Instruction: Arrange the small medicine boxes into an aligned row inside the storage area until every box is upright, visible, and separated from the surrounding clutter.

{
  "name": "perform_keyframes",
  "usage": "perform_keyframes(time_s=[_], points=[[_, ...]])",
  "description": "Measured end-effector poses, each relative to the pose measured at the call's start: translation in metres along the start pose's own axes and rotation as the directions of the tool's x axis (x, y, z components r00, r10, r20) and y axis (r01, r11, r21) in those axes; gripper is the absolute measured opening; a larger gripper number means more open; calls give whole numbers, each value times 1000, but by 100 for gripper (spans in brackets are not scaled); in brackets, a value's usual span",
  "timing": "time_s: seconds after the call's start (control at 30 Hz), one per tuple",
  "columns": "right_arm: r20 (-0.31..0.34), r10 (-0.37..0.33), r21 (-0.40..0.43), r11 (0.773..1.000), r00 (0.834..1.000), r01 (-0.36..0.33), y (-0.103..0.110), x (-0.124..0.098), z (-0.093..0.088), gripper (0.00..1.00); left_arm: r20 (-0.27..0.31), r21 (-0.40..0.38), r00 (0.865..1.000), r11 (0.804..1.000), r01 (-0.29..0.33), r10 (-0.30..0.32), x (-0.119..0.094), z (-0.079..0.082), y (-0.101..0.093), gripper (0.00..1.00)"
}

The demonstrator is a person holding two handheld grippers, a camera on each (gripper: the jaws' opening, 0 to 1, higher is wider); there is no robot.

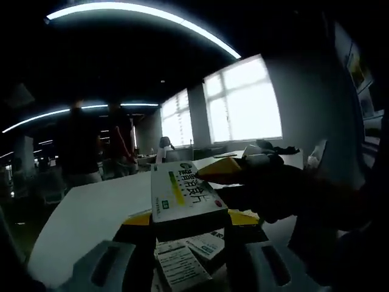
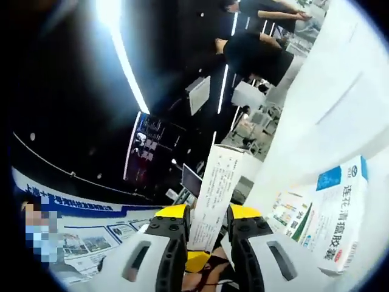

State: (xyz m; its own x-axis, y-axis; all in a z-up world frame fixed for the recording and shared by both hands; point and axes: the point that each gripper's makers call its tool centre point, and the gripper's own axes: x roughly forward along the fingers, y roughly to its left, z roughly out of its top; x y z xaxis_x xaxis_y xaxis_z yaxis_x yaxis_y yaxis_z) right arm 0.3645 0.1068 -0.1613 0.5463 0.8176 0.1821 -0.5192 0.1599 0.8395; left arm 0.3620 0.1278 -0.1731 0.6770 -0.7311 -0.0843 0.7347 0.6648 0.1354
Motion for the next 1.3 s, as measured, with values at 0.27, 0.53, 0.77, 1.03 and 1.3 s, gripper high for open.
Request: perform_keyframes(time_s=[0.27, 0.53, 0.77, 1.03, 1.3], points=[[-21, -4, 64, 998, 1000, 6, -8, -7, 15, 19, 13, 42, 1000, 999, 3, -3, -1, -1, -4, 44], [-26, 10, 66, 998, 1000, -8, -6, -9, 15, 17, 50, 116, 999, 993, -1, -5, -2, 2, -5, 45], [-36, 21, 63, 998, 999, -19, -1, -10, 12, 17, 57, 131, 998, 991, 27, -34, -2, 4, -7, 46], [-40, 30, 57, 998, 999, -28, 4, -11, 4, 17, 105, 55, 989, 994, 100, -105, -6, 10, -10, 48], [-32, 18, 70, 997, 999, -15, -8, -20, 10, 17, 111, 55, 987, 993, 106, -112, -8, 7, -13, 56]])
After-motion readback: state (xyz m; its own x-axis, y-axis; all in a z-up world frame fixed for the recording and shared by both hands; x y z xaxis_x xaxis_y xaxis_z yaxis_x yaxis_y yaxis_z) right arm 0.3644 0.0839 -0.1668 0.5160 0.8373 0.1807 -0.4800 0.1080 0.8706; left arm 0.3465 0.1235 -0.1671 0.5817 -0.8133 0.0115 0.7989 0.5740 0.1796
